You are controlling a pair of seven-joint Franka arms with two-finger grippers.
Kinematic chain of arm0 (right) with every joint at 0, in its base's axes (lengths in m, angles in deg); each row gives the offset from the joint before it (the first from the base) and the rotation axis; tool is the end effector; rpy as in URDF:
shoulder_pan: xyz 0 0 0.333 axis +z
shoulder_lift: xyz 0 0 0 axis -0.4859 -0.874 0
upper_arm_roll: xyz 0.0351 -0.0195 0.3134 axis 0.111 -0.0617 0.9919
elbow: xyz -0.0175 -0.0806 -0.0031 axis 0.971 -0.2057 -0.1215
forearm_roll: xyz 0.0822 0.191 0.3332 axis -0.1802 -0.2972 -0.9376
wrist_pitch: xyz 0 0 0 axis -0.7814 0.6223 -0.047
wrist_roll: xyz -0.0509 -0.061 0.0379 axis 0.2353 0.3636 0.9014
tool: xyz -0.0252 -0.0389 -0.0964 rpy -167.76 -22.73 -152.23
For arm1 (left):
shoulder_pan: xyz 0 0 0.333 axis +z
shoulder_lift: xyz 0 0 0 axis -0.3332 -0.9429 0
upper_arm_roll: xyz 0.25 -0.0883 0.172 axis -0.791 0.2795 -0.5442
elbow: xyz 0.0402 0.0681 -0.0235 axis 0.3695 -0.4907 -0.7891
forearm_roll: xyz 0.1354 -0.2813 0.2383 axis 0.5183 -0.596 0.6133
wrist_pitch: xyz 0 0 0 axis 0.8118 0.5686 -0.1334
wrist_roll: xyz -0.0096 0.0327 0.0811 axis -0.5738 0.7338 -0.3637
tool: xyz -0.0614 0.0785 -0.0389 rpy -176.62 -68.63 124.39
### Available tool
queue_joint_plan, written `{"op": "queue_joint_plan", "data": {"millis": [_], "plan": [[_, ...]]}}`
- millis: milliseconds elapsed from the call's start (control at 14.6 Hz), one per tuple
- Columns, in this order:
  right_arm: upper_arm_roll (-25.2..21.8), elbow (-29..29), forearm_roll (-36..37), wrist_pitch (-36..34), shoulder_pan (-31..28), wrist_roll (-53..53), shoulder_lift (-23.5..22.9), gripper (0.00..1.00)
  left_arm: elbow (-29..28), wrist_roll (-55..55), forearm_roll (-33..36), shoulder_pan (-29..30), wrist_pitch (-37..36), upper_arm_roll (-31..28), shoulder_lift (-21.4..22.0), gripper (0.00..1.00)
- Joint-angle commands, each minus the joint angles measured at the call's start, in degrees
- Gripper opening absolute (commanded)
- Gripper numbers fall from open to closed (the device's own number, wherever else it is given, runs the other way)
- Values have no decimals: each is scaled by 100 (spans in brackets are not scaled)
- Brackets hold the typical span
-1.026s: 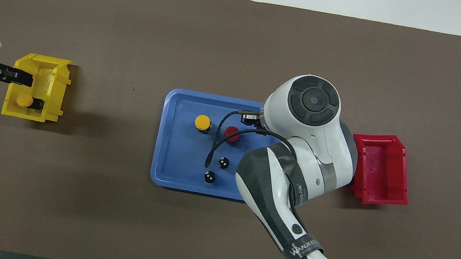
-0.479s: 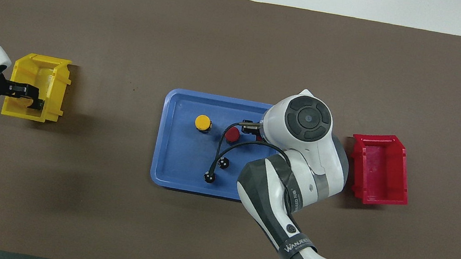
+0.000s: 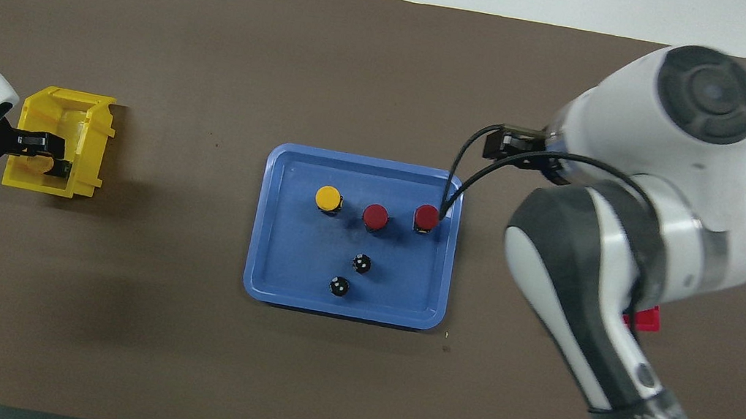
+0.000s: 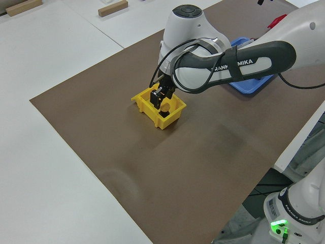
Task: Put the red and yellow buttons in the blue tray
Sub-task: 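Withdraw the right gripper from the tray back to the table edge, then carry the yellow button into the tray with the left gripper and release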
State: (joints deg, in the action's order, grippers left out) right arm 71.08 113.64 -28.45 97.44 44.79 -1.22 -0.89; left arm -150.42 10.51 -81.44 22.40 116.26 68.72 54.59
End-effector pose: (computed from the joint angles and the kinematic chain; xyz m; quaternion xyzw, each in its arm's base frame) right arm 0.5936 0.1471 0.5415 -0.9973 0.0704 -0.0191 0.0055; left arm 0.5426 0.0419 0.3716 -0.9992 0.0008 -0.0389 0.0119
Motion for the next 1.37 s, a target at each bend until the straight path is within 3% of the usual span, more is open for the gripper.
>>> {"op": "queue_joint_plan", "data": {"millis": [0,137,205,274,342,547,684,958,1095,1300], "plan": [[63,-147,57,-821,-752,862,535,100,-138,-96,10,5,213,11,-20,66],[63,-156,66,-1305,-1349,1652,791,100,-147,-113,10,13,152,11,-11,65],[54,-164,75,-1455,-1596,2100,861,100,-147,-122,10,5,151,11,-11,59],[28,-147,83,-1517,-1781,2444,880,100,-138,-105,10,13,125,11,-11,20],[-94,-25,101,-1448,-1835,2595,932,100,-129,-53,10,39,125,11,-11,2],[-192,20,136,-1491,-1836,2632,959,100,63,-87,10,5,90,11,-81,1],[-175,29,136,-1500,-1783,2623,976,100,527,-114,10,-48,-285,11,-238,1],[-131,20,162,-1500,-1765,2623,976,100,2880,-149,19,-179,-2621,72,-731,1],[-113,11,320,-1474,-1704,2597,976,100,3271,-900,10,-1054,-3029,64,-723,1],[-104,11,321,-1465,-1704,2588,968,100,2818,-3042,10,-2540,-2436,82,-644,1]]}}
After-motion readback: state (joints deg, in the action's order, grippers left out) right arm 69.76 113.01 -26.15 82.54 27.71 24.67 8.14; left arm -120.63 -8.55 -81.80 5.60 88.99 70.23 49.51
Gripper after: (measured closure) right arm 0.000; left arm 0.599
